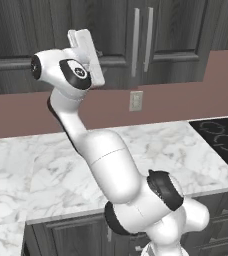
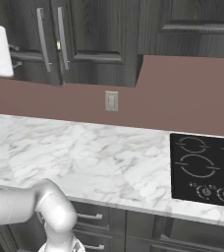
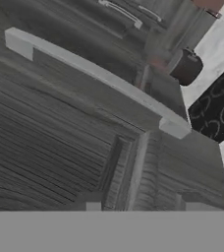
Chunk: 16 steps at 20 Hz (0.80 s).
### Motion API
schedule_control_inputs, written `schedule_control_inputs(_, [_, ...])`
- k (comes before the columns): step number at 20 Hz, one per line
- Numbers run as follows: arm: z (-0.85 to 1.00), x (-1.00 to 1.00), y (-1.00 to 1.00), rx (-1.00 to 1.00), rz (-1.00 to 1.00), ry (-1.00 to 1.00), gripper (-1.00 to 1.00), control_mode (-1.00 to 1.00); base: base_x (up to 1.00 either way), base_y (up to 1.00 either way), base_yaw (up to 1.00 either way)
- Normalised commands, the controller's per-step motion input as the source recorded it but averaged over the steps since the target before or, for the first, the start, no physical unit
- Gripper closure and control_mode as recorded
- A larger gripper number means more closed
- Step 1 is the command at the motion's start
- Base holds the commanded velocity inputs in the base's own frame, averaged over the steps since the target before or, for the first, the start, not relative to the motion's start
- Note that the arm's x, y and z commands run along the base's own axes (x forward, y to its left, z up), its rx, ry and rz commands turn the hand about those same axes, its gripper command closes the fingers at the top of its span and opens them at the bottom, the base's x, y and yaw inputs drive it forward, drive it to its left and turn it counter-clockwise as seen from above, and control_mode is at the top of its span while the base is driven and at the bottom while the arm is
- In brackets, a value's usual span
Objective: Open the cabinet. Pick the bowls from the counter and place them in the cabinet. Then close the cabinet.
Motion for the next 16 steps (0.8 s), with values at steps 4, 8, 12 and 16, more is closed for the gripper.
schedule_control_inputs(4, [-0.71,1.00,-0.65,0.00,0.38,-0.04,-1.00,-1.00,0.00,0.00,0.00])
schedule_control_inputs(8, [-1.00,1.00,-0.59,0.02,0.50,-0.07,-1.00,-1.00,0.00,0.00,0.00])
schedule_control_inputs(12, [-1.00,1.00,-0.39,0.02,0.61,-0.09,-1.00,-1.00,0.00,0.00,0.00])
schedule_control_inputs(16, [-1.00,1.00,-0.28,0.01,0.60,-0.03,-1.00,-1.00,0.00,0.00,0.00])
